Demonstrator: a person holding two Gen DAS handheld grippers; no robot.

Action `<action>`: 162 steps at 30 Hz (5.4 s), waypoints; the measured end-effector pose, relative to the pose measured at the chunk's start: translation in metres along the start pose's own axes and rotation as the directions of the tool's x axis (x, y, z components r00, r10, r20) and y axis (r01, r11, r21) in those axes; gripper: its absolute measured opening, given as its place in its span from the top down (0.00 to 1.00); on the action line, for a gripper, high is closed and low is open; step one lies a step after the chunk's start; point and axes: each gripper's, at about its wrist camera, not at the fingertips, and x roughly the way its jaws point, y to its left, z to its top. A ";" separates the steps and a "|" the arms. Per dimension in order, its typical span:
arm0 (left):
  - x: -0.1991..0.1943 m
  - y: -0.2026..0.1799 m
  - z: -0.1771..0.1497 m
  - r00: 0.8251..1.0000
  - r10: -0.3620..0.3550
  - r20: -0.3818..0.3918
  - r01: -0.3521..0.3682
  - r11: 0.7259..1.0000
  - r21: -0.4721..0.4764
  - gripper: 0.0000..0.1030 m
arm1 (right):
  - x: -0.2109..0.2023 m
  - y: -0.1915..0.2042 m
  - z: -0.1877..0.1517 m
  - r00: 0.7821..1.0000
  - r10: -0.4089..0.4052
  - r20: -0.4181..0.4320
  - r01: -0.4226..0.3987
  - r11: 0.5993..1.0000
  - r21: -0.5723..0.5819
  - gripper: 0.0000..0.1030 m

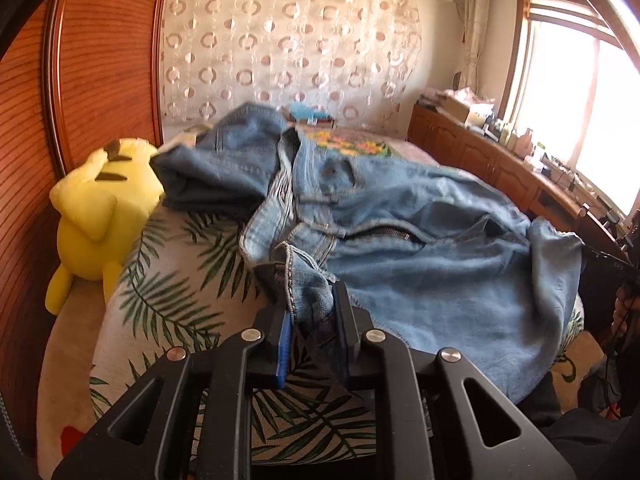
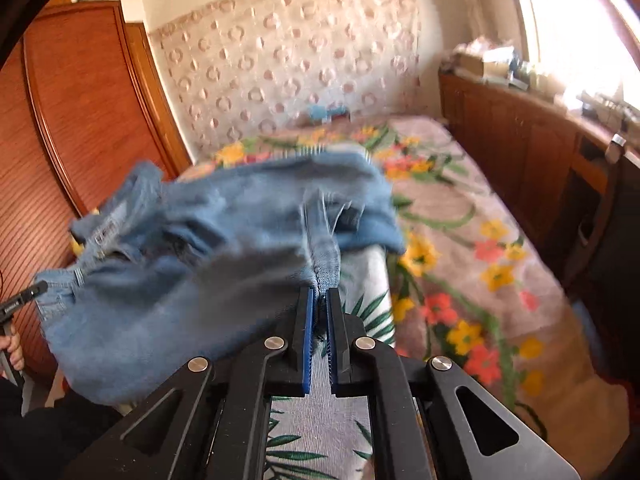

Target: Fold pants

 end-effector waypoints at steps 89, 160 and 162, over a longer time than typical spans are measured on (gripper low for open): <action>0.191 -0.019 0.185 0.993 0.117 -0.028 -0.111 0.981 0.162 0.46 | 0.190 0.036 0.171 0.947 -0.321 -0.019 0.310 0.927 -0.210 0.88; 0.100 -0.059 0.061 0.991 -0.113 -0.076 0.124 0.977 0.174 0.17 | -0.006 0.105 0.011 0.995 -0.025 -0.098 0.014 0.993 -0.117 0.59; 0.104 -0.072 0.060 0.988 -0.126 -0.092 0.141 0.972 0.189 0.17 | -0.004 0.102 0.008 0.994 -0.029 -0.102 0.018 0.994 -0.108 0.59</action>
